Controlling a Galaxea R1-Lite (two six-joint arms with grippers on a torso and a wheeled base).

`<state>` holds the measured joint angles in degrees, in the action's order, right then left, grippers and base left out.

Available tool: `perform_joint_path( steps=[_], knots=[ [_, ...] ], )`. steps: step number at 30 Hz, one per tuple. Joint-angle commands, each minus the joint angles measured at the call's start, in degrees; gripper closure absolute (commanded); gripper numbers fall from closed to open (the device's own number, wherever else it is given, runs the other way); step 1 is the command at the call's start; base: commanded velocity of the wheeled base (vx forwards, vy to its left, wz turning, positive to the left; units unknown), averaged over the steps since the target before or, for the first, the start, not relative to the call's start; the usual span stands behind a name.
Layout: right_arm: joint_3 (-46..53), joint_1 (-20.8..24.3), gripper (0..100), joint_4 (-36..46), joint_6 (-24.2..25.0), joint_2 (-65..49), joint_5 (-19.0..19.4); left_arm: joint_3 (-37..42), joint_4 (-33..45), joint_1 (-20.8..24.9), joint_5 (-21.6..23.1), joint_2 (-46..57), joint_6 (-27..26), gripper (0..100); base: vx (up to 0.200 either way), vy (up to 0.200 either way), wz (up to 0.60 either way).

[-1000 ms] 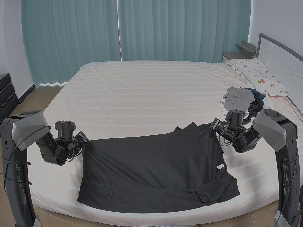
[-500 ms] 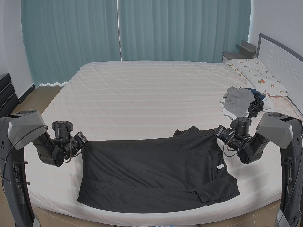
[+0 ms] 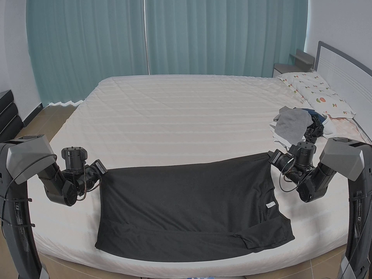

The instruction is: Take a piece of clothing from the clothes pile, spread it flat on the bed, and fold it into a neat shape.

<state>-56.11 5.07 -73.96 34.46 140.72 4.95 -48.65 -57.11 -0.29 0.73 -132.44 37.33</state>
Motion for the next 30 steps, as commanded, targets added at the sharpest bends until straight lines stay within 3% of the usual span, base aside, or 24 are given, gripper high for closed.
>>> perform_joint_path(
  steps=[1, 20, 30],
  knots=[
    [0.04, -0.50, 100, -0.22, 0.08, -0.18, -0.03, 0.40, 0.25, 0.03, 0.24, -0.10, -0.41, 100, 0.000, 0.000, 0.00],
    [6.02, -1.29, 100, -3.65, 1.05, -0.88, 0.24, 2.42, -0.37, -0.23, 3.22, 1.48, -2.87, 100, 0.000, 0.000, 0.00],
    [14.89, -2.08, 100, -6.37, 0.34, -4.57, 3.49, 7.08, -2.48, -0.59, 3.22, 3.42, -6.57, 100, 0.000, 0.000, 0.00]
  ],
)
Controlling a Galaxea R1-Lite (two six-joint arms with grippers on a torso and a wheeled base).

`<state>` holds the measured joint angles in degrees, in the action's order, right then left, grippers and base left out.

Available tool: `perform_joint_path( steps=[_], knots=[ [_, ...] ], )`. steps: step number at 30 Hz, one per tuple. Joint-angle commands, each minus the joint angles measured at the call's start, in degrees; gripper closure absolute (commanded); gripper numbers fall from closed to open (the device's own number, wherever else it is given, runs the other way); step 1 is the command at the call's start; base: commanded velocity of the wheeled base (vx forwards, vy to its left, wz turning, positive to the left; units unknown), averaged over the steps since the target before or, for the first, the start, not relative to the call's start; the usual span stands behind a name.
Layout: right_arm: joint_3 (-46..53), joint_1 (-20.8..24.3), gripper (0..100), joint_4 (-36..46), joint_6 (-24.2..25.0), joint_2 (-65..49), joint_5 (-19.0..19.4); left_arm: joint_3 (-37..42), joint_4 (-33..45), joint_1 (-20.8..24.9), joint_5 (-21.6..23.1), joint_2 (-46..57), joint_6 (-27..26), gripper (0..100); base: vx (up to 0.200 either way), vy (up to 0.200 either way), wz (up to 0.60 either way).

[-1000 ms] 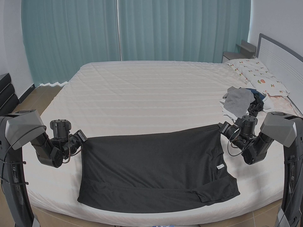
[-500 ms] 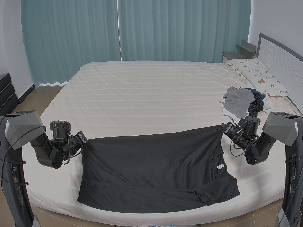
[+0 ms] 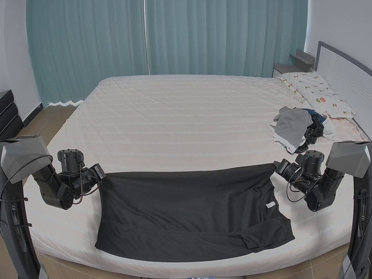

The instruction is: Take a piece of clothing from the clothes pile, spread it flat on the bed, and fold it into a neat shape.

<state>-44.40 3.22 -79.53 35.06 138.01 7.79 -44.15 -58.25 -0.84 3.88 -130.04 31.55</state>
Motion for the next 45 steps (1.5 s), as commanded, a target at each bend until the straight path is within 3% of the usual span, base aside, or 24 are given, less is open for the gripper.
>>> perform_joint_path(
  steps=[1, 14, 17, 24, 29, 34, 45],
  knots=[
    [3.97, -0.23, 100, -1.06, -0.34, -2.13, 0.91, 3.29, -1.96, -0.04, 0.08, 0.93, -1.05, 100, 0.000, 0.000, 0.00],
    [19.88, 0.12, 100, -8.62, -4.30, -3.01, 5.39, 16.29, -13.12, -0.13, 1.31, -1.01, -10.63, 100, 0.000, 0.000, 0.00],
    [24.01, 0.39, 100, -9.06, -6.32, -2.57, 5.57, 22.09, -18.66, -0.04, 1.31, -4.17, -14.32, 100, 0.000, 0.000, 0.00],
    [29.46, 0.21, 100, -9.94, -9.57, 1.56, 7.33, 28.95, -31.58, 0.49, 1.31, -12.52, -15.11, 100, 0.000, 0.000, 0.00],
    [29.98, 0.21, 100, -10.03, -9.57, 1.91, 7.06, 29.74, -31.58, 0.40, 1.66, -14.54, -14.59, 100, 0.000, 0.000, 0.00],
    [32.18, 0.56, 100, -10.03, -9.57, 0.51, 7.06, 32.20, -31.58, 0.58, 5.26, -12.96, -13.62, 100, 0.000, 0.000, 0.00],
    [35.43, -0.41, 100, -10.12, -9.40, -1.25, 7.24, 32.03, -31.58, 0.14, 5.26, -12.17, -13.53, 100, 0.000, 0.000, 0.00]
  ],
)
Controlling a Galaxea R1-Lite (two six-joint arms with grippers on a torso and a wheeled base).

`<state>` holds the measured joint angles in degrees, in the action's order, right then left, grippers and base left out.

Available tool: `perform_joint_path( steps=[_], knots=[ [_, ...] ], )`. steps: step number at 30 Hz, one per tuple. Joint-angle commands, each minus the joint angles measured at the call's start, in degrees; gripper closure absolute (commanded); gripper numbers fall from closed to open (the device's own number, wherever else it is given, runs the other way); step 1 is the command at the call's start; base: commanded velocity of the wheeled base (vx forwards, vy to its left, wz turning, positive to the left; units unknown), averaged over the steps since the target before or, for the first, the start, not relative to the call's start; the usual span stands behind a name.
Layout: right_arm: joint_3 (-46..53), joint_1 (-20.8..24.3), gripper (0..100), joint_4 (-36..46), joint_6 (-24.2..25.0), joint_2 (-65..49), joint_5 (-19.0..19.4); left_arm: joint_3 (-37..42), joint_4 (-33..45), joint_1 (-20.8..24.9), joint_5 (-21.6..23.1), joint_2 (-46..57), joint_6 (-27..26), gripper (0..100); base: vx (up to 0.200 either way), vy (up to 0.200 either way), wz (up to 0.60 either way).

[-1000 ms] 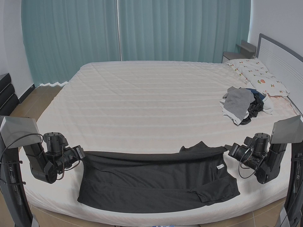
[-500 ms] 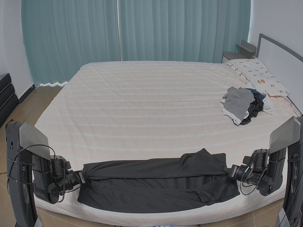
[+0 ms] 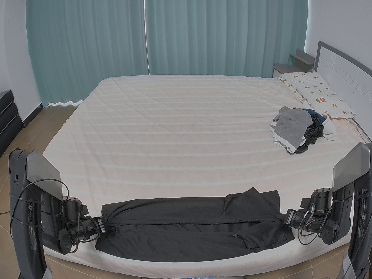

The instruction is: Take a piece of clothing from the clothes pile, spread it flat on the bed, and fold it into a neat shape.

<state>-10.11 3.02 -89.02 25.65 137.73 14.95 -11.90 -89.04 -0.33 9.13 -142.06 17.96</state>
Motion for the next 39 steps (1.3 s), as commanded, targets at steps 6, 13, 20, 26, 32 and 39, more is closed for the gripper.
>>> perform_joint_path(
  steps=[6, 13, 20, 26, 32, 39],
  knots=[
    [1.84, -0.47, 100, -0.63, 0.37, -3.70, 0.26, -0.93, -0.78, -0.37, -0.17, 0.11, 1.47, 100, 0.000, 0.000, 0.00],
    [2.02, -3.20, 100, -0.54, -0.16, -4.49, 0.26, -1.64, -0.78, -0.29, -0.43, 0.64, 3.40, 100, 0.000, 0.000, 0.00],
    [2.99, -2.58, 100, -0.46, -1.74, -2.55, 0.70, -1.37, -0.78, -0.37, -0.43, 0.82, 3.40, 100, 0.000, 0.000, 0.00],
    [3.07, -2.50, 100, -0.46, -3.68, 0.26, 0.61, -0.58, -0.78, -0.29, -0.43, 0.47, 2.87, 100, 0.000, 0.000, 0.00],
    [2.55, -1.97, 100, -0.54, -3.94, 1.49, 0.26, -0.58, -0.78, -0.29, -0.34, 0.47, 2.87, 100, 0.000, 0.000, 0.00],
    [2.28, -1.70, 100, -0.54, -3.85, 1.49, 0.26, -0.49, -0.78, -0.20, -0.43, 0.90, 3.14, 0, 0.000, 0.000, 0.00]
  ],
)
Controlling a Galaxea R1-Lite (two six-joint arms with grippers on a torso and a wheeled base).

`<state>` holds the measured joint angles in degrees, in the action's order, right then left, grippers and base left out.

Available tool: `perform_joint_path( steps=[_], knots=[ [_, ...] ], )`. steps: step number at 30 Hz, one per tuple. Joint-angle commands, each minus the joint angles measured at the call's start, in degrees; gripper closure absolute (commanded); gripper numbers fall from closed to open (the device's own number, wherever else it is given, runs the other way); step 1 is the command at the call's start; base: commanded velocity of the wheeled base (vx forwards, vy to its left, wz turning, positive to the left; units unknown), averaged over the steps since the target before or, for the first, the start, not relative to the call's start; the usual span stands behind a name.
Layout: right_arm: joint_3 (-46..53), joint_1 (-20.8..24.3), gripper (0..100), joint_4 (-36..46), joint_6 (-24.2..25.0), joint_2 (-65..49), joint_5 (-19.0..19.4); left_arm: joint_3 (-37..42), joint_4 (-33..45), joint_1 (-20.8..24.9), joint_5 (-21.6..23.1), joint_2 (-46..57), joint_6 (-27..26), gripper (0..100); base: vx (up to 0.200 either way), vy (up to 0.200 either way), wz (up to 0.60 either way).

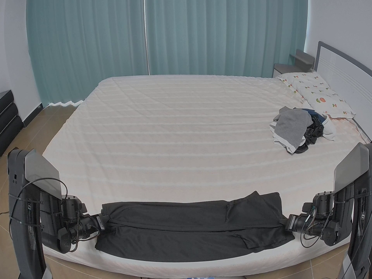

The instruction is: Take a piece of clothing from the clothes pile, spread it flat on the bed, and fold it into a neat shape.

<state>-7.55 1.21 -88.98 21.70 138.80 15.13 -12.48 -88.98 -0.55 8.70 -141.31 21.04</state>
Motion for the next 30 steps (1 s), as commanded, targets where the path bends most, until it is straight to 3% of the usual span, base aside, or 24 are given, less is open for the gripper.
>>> perform_joint_path(
  steps=[1, 10, 16, 20, 23, 26, 27, 28, 30],
  knots=[
    [-0.28, 0.11, 0, -0.58, 0.27, 0.24, 0.08, 0.00, -0.85, -0.07, 0.00, 0.42, 0.23, 0, 0.000, 0.000, 0.00],
    [-0.36, -1.03, 0, -0.58, 1.24, -6.35, 0.25, 1.06, -0.85, -4.46, 0.70, 8.07, 1.02, 0, 0.000, 0.000, 0.00],
    [-3.35, -1.91, 0, -0.49, 8.71, -7.93, 0.25, -3.60, -0.85, -4.55, 0.61, 9.30, 11.30, 0, 0.000, 0.000, 0.00],
    [-4.14, -1.47, 0, -0.49, 11.96, -7.14, 0.52, -6.06, 0.21, -2.97, 0.70, 9.74, 12.97, 0, 0.000, 0.000, 0.00],
    [-4.58, -1.56, 0, -0.49, 13.72, -6.97, 0.69, -9.75, 5.75, -0.68, 0.52, 10.97, 12.97, 0, 0.000, 0.000, 0.00],
    [-5.55, -1.47, 0, -0.49, 17.85, -5.56, 2.36, -16.96, 18.23, 0.37, 0.35, 14.22, 13.68, 0, 0.000, 0.000, 0.00],
    [-5.55, -1.47, 0, -0.49, 17.85, -5.56, 2.36, -16.96, 18.23, 0.37, 0.35, 14.22, 13.68, 0, 0.000, 0.000, 0.00],
    [-6.43, -1.38, 0, -0.49, 19.79, -4.33, 2.71, -19.07, 23.41, 1.25, 0.35, 15.19, 16.22, 0, 0.000, 0.000, 0.00],
    [-7.40, -1.47, 0, -0.49, 20.75, -3.54, 2.80, -19.60, 26.31, 2.66, 0.61, 15.01, 18.86, 0, 0.000, 0.000, 0.00]
  ],
)
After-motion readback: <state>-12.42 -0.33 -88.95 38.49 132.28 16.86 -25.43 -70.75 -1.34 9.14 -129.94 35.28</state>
